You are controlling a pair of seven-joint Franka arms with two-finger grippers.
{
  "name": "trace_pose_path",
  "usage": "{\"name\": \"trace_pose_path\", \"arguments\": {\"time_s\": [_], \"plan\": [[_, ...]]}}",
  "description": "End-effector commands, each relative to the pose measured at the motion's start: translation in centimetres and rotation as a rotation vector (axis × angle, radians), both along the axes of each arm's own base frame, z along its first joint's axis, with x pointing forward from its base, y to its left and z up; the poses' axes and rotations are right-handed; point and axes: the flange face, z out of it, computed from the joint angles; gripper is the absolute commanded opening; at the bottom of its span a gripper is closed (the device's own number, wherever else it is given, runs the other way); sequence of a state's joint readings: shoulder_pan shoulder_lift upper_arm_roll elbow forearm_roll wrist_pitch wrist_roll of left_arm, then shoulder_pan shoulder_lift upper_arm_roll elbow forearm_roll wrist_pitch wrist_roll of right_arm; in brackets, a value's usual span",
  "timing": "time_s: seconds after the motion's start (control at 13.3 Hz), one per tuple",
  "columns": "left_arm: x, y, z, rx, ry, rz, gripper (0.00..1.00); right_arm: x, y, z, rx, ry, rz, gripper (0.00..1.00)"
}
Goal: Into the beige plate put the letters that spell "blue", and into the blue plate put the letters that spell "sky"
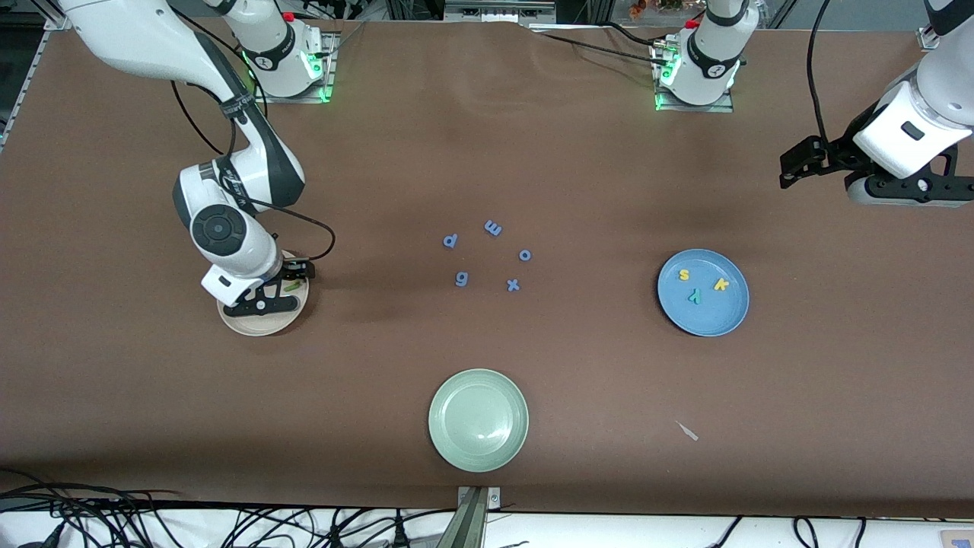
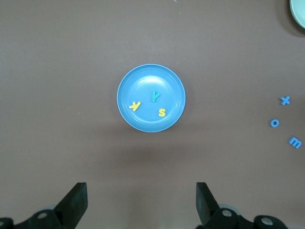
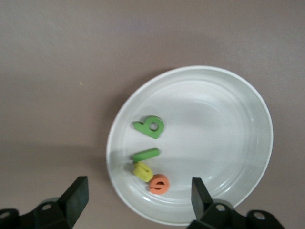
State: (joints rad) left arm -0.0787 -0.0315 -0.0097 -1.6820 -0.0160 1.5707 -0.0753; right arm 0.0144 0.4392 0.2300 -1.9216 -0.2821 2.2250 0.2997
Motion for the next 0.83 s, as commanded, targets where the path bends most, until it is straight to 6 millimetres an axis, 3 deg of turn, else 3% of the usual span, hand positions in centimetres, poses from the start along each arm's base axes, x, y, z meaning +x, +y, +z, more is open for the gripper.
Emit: {"name": "trace_pose_path", "arguments": {"time_s": [0.0, 0.15, 0.3, 0.45, 0.6, 0.75], "plan": [[0.3, 0.0, 0.5, 0.019, -0.005, -0.021, 1.00, 0.5, -0.2, 5.1, 0.019, -0.005, -0.031, 0.99], [0.3, -0.1, 0.5, 0.019, -0.005, -0.022, 1.00, 0.8, 0.0, 11.0, 0.007, 0.001, -0.049, 0.99], [0.3, -0.1, 0.5, 0.019, -0.005, -0.022, 1.00, 0.5, -0.3, 18.7, 0.075, 0.029, -0.091, 1.00], [0.3, -0.2, 0.5, 0.019, -0.005, -0.024, 1.00, -0.6, -2.7, 24.5, 0.087, -0.002, -0.089, 1.00], [0.3, -0.2, 0.5, 0.019, -0.005, -0.024, 1.00, -2.2, -5.9, 28.1, 0.094, -0.009, -0.132, 1.00], [0.3, -0.3, 0.5, 0.019, -0.005, -0.027, 1.00, -2.6, -9.3, 29.9, 0.110, -0.003, -0.083, 1.00]]}}
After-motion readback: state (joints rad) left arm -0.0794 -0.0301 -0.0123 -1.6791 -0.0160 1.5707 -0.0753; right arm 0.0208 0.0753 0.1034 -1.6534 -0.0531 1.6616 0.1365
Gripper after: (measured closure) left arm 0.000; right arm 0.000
